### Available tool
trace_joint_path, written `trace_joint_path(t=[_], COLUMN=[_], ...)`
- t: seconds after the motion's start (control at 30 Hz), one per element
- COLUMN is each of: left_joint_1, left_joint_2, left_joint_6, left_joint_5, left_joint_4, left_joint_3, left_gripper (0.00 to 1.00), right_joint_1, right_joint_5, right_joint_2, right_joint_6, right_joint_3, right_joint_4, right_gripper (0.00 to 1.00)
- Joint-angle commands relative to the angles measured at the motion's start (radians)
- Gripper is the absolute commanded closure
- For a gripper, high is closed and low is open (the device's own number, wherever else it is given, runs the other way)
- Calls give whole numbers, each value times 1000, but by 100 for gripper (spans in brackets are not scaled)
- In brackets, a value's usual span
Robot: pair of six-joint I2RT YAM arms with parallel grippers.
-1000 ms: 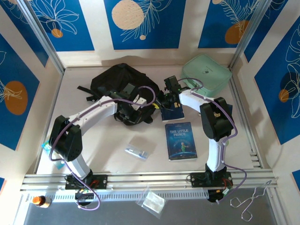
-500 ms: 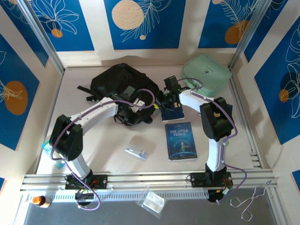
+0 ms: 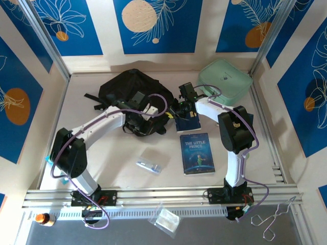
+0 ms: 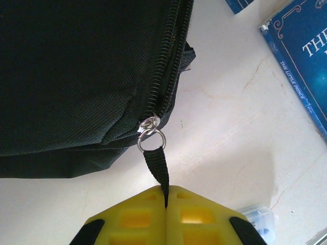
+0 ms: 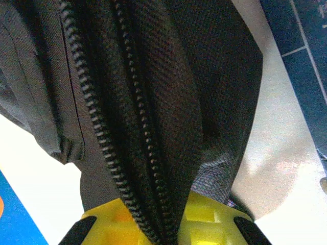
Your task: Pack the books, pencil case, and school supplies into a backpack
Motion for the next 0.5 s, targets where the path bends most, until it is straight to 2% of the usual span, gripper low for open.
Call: trace_joint_path(t=[0.0,0.07,0.13,0.47], left_joint_1=[5,6,9,28], left_joint_2=[17,40,52,107], left_joint_6=[-24,-34,-43,-56], left_joint_5=[-59,-135,-165,-208], left_joint_4=[-114,-127,-112,-57], left_joint_3=[-30,-56,-81,-63], left_gripper=[100,100,100,100], right_joint_1=[-25,-30,-33,-38], right_joint_5=[34,31,26,12], right_joint_2=[6,5,4,-5], right_joint_6=[-15,-20,-22,-7], right_joint_3=[57,69,78,45], right_joint_4=[25,23,22,45], right_gripper=[92,92,92,93])
